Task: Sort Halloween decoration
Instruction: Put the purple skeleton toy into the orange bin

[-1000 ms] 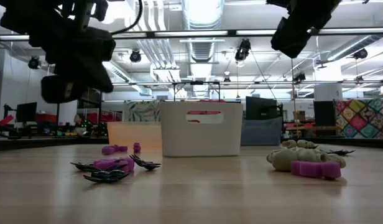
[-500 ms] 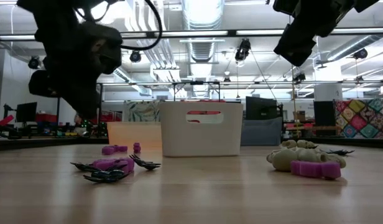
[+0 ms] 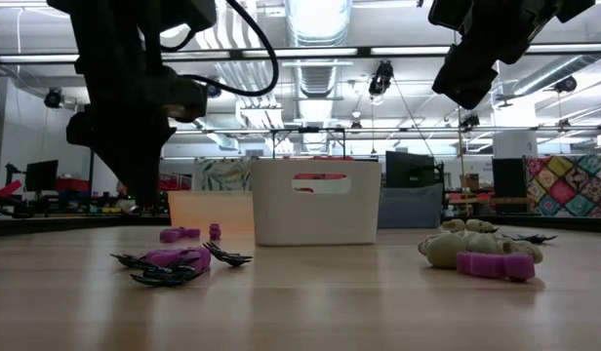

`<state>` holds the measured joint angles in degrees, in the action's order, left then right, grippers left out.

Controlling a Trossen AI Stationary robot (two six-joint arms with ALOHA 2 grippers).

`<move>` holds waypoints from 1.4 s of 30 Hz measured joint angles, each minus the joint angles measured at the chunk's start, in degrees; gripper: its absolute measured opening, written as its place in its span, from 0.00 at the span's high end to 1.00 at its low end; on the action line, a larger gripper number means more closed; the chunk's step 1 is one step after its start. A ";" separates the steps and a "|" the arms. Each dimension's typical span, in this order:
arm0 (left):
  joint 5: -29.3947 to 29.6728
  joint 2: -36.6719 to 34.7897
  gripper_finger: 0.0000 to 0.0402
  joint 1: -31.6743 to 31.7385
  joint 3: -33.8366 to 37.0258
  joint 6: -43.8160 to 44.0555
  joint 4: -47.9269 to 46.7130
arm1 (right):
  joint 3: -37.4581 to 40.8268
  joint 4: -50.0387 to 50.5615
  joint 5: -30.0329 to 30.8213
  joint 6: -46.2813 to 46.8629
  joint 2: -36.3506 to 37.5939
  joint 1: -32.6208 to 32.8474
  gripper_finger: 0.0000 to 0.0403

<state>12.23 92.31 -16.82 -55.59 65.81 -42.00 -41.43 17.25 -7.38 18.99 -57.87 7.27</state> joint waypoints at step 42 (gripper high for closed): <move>13.46 10.34 0.77 2.00 0.11 10.42 1.01 | -0.01 -4.81 0.03 0.10 0.00 -0.02 0.79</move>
<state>25.69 102.65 -14.82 -55.48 76.23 -40.99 -41.44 12.43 -7.34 19.09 -57.87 7.25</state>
